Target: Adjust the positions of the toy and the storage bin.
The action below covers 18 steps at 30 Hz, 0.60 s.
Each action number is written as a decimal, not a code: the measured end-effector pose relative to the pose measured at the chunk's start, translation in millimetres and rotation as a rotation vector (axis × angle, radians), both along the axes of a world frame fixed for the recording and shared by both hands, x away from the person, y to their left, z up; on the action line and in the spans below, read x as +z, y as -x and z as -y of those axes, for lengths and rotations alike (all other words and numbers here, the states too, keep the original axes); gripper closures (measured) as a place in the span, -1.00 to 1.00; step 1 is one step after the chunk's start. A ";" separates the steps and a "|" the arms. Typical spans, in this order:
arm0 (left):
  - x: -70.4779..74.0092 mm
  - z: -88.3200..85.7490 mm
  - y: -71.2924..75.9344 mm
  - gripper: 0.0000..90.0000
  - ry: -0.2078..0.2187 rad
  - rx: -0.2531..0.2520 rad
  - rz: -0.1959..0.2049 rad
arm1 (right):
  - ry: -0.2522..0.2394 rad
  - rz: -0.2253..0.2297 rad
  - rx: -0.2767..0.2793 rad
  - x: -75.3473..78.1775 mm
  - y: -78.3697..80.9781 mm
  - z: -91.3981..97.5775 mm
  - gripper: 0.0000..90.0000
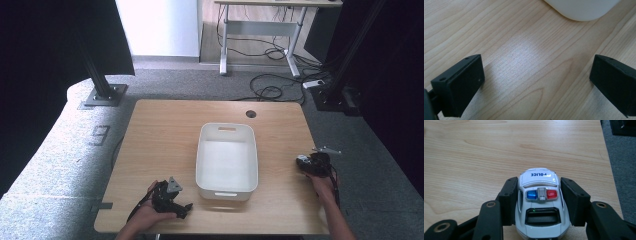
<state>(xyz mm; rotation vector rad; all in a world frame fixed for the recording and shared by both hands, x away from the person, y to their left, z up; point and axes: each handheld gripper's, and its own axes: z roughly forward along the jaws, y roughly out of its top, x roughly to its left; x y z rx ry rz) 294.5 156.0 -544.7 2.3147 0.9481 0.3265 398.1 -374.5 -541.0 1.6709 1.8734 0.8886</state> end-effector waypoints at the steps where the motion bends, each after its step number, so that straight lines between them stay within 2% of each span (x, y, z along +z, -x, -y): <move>1: 0.0 0.0 0.0 -1.00 0.000 0.000 0.000 | -0.005 -0.001 0.000 1.2 0.8 -0.8 0.12; 18: 0.0 0.1 0.2 -1.00 0.000 0.002 0.000 | -0.029 0.007 0.041 10.7 16.2 -18.1 0.12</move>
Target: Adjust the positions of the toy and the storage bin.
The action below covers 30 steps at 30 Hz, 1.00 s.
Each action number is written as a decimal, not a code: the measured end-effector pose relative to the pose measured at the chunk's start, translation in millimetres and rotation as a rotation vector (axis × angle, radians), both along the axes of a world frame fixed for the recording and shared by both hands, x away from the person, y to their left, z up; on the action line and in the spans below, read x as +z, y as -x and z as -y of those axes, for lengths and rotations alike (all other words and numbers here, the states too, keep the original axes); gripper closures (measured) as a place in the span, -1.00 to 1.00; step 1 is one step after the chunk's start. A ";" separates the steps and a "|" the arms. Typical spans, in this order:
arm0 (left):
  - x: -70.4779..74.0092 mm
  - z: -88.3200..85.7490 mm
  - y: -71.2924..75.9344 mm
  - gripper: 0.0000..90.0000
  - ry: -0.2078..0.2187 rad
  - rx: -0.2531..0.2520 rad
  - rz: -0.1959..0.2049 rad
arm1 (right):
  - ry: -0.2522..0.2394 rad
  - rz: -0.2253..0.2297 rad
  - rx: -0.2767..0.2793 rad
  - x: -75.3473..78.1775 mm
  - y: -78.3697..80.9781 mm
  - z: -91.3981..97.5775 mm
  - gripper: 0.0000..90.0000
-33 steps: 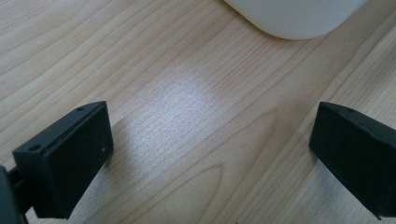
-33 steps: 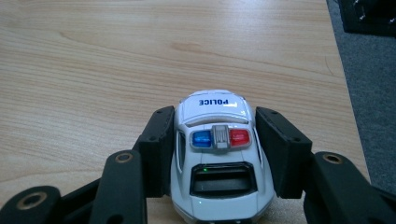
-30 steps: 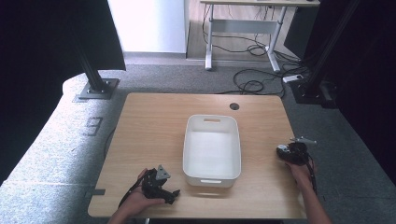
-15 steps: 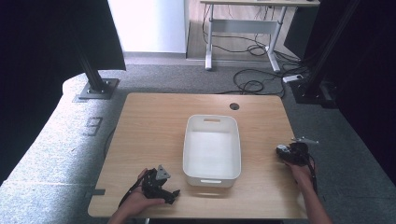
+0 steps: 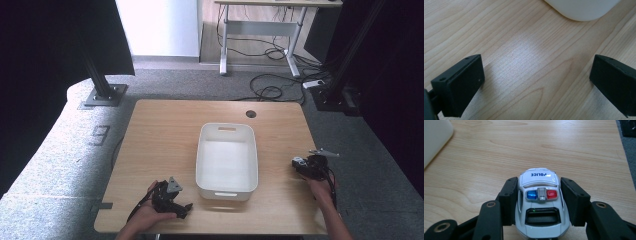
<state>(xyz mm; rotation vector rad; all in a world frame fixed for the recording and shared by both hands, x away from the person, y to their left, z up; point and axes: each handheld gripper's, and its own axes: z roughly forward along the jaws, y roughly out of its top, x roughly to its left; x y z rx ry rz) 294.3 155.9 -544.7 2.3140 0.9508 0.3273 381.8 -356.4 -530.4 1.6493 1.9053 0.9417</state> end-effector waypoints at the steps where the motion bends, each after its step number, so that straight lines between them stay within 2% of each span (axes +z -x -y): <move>1: 0.0 0.0 0.0 -1.00 0.000 0.000 0.000 | -0.002 -0.001 0.001 0.5 0.6 -1.0 0.12; 15: 0.1 0.2 0.4 -1.00 -0.001 0.003 -0.001 | 0.007 -0.003 0.039 5.0 5.4 -22.7 0.12; 30: 0.1 0.3 0.4 -1.00 -0.002 0.004 -0.001 | 0.008 -0.024 0.083 2.1 6.3 -46.8 0.12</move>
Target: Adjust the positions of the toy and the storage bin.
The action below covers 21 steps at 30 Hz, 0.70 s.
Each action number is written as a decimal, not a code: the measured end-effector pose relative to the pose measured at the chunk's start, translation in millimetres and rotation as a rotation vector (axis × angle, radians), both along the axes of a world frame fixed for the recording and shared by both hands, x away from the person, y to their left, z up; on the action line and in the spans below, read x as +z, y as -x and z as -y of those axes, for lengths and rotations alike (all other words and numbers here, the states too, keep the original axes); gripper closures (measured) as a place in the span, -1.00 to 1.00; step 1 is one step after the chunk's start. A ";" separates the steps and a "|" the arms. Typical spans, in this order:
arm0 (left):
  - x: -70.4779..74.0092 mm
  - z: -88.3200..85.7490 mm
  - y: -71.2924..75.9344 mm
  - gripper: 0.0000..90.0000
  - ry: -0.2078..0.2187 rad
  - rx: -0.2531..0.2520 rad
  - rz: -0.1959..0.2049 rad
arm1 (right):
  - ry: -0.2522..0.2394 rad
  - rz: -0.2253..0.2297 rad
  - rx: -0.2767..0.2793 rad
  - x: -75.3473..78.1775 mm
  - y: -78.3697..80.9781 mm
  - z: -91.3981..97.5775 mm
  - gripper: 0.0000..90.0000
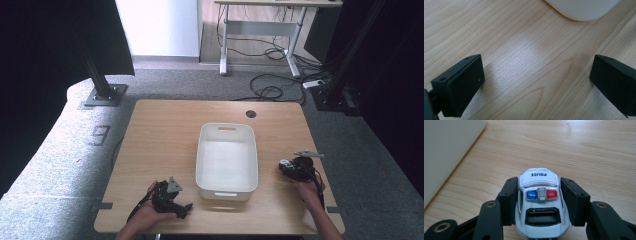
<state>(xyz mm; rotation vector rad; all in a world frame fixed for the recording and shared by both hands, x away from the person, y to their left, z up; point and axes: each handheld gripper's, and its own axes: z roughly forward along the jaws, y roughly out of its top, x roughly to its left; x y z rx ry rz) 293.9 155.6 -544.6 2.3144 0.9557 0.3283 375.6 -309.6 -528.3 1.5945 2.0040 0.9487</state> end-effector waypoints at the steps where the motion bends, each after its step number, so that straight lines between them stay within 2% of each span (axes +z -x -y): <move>1: 0.0 0.0 0.0 -1.00 0.000 0.000 0.000 | 0.002 0.000 0.006 -0.2 0.1 -1.9 0.12; 21: 0.0 0.0 -0.1 -1.00 0.000 -0.001 0.000 | 0.022 -0.019 0.068 -7.0 2.0 -29.2 0.12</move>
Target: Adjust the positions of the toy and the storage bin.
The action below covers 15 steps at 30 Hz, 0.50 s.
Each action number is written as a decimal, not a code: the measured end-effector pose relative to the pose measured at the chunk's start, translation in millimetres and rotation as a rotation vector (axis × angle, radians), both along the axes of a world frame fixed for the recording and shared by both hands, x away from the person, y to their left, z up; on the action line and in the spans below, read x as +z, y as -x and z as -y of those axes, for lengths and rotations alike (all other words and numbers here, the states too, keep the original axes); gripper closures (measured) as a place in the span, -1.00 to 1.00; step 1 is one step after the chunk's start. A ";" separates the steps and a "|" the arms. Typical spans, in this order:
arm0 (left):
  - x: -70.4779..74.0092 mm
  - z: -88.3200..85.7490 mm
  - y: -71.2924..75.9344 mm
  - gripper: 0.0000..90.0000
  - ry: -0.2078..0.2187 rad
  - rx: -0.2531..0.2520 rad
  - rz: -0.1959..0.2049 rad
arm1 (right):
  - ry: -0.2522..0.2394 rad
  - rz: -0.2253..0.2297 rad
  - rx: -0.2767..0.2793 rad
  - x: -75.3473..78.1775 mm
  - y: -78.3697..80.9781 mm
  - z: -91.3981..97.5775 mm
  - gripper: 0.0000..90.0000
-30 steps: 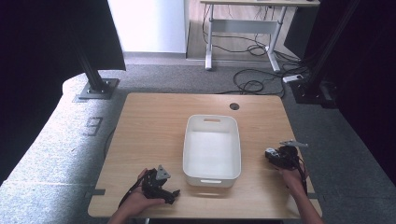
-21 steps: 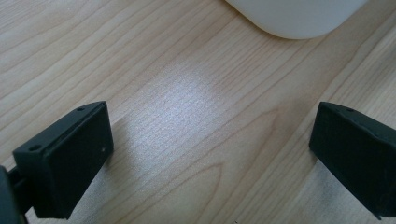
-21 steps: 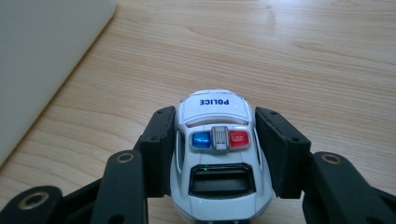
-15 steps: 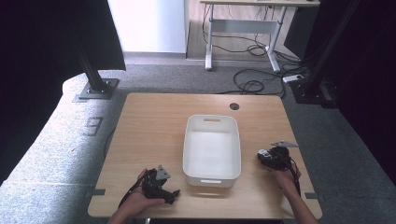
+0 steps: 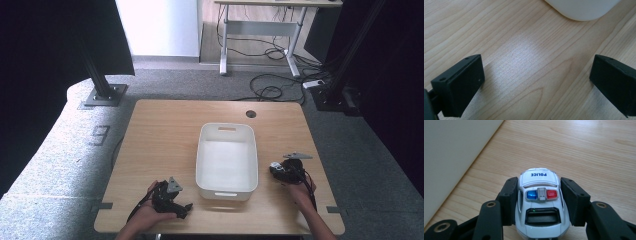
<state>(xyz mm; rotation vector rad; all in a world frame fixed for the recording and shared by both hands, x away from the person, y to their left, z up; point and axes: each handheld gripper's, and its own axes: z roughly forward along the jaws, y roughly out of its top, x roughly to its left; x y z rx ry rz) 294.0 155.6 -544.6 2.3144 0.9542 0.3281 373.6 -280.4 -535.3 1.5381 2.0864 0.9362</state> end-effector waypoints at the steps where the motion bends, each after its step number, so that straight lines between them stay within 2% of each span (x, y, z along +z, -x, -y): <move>1: 0.0 0.0 0.0 -1.00 0.000 0.000 0.000 | 0.000 0.000 0.002 -0.1 0.1 -1.2 0.12; 9: 0.0 0.0 0.1 -1.00 0.000 0.001 0.000 | -0.003 -0.008 0.035 -1.5 1.8 -12.7 0.12; 15: 0.0 -0.1 -0.5 -1.00 0.000 -0.005 0.000 | -0.004 -0.024 0.037 -3.4 3.0 -19.3 0.12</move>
